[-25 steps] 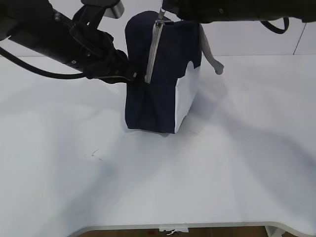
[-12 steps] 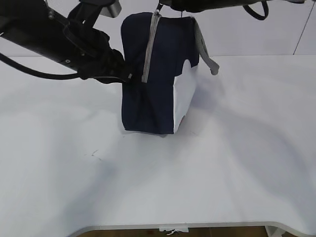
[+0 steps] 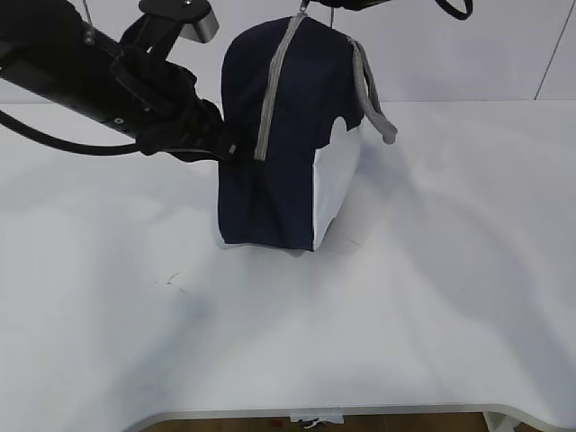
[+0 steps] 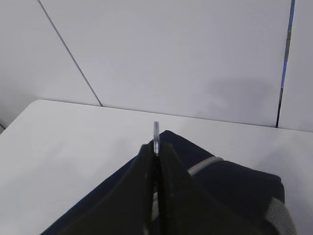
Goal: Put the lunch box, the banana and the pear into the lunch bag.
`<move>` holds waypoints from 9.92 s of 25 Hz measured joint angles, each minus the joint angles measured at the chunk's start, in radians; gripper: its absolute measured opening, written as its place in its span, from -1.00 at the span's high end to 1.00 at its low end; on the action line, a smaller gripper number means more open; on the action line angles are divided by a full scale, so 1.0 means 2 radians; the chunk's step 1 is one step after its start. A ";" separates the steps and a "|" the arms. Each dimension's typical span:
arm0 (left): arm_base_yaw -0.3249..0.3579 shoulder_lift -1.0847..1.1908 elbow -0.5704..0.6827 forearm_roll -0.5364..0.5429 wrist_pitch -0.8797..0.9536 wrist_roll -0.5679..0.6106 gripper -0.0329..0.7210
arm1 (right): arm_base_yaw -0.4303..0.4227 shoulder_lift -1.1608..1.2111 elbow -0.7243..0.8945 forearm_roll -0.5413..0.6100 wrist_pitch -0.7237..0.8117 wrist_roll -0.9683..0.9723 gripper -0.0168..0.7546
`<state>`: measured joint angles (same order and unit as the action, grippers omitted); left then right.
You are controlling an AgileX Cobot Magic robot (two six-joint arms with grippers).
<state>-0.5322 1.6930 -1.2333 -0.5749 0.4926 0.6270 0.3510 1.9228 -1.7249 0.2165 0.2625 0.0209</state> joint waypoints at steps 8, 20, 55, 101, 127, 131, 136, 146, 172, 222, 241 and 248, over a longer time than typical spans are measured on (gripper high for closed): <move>0.000 -0.010 0.021 0.003 0.002 0.000 0.91 | -0.023 0.060 -0.081 0.000 0.059 0.000 0.95; 0.000 -0.064 0.084 0.009 0.000 0.001 0.91 | -0.036 0.111 -0.141 0.003 0.129 0.004 0.95; 0.087 0.078 -0.265 -0.033 0.333 -0.169 -0.16 | -0.032 0.111 -0.199 0.086 0.272 -0.044 0.95; 0.042 0.121 -0.385 0.006 0.379 -0.191 0.92 | -0.047 0.118 -0.201 0.018 0.293 -0.031 0.95; 0.042 0.166 -0.385 0.023 0.383 -0.192 0.93 | -0.051 0.155 -0.203 0.018 0.336 -0.031 0.62; 0.042 0.176 -0.386 0.025 0.380 -0.192 0.93 | -0.051 0.155 -0.203 0.019 0.342 -0.031 0.07; 0.041 0.178 -0.386 0.046 0.377 -0.192 0.93 | -0.051 0.155 -0.240 -0.023 0.409 -0.031 -0.13; 0.041 0.178 -0.386 0.090 0.376 -0.214 0.72 | -0.051 0.139 -0.331 -0.069 0.494 -0.031 -0.15; 0.041 -0.081 -0.252 0.223 0.380 -0.252 0.04 | -0.051 -0.266 0.047 -0.099 0.497 -0.031 -0.06; 0.039 -0.842 0.354 0.239 0.319 -0.257 0.04 | -0.051 -0.970 0.612 -0.045 0.442 -0.047 -0.04; 0.176 -0.842 0.355 0.251 0.312 -0.270 0.23 | -0.067 -0.970 0.612 -0.099 0.442 -0.048 -0.04; 0.252 -0.842 0.355 0.251 0.312 -0.271 0.27 | -0.150 -0.970 0.612 -0.099 0.442 -0.048 -0.04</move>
<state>-0.0278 0.0083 -0.5242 -0.0737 1.1163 0.0856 0.0510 -0.0163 -0.5014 0.0187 1.1463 -0.0746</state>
